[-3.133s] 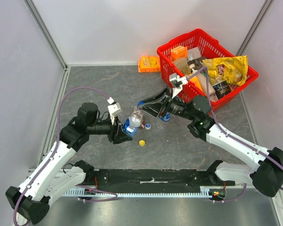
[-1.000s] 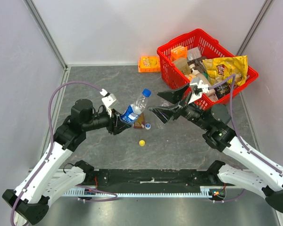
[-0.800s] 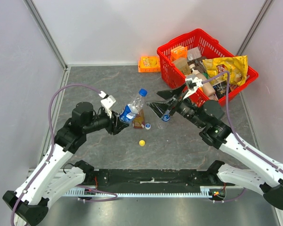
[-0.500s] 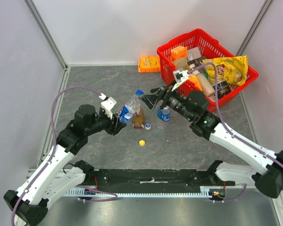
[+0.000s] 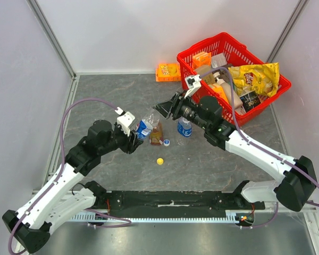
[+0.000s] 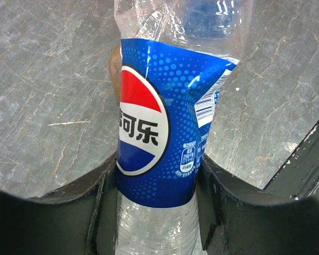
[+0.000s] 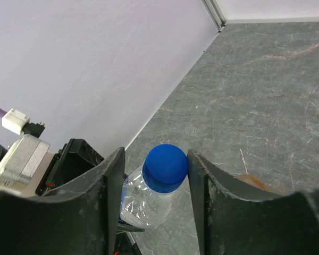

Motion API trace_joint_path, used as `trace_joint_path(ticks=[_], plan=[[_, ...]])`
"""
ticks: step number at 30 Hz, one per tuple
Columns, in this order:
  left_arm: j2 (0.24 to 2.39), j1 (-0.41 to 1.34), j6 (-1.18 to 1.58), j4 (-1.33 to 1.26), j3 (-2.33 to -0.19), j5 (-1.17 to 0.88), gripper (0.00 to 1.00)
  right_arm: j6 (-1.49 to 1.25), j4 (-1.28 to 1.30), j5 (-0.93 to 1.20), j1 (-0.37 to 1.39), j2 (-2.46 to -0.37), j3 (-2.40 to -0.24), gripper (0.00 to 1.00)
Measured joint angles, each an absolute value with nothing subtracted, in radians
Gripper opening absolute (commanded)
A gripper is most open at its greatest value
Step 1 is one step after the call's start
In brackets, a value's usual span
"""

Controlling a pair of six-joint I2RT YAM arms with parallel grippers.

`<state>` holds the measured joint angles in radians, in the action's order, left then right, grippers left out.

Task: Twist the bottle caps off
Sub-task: Unscrew the bottle cap from the plastic bottle.

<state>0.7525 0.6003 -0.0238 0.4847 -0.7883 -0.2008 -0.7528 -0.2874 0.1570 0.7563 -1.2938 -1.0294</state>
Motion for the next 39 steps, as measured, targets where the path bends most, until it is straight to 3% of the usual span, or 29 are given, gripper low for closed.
trace_joint_path(ticks=[8, 17, 30, 39], plan=[[0.752, 0.627, -0.024, 0.484, -0.788, -0.162, 0.05, -0.778, -0.302, 0.165, 0.748, -1.294, -1.021, 0.54], [0.747, 0.641, -0.024, 0.485, -0.784, -0.141, 0.05, -0.816, -0.335, 0.186, 0.728, -1.302, -1.002, 0.00], [0.752, 0.648, -0.029, 0.515, -0.784, -0.140, 0.04, -0.818, -0.431, 0.240, 0.714, -1.303, -0.935, 0.00], [0.764, 0.648, -0.031, 0.551, -0.828, -0.261, 0.02, -0.766, -0.573, 0.345, 0.702, -1.228, -0.854, 0.00]])
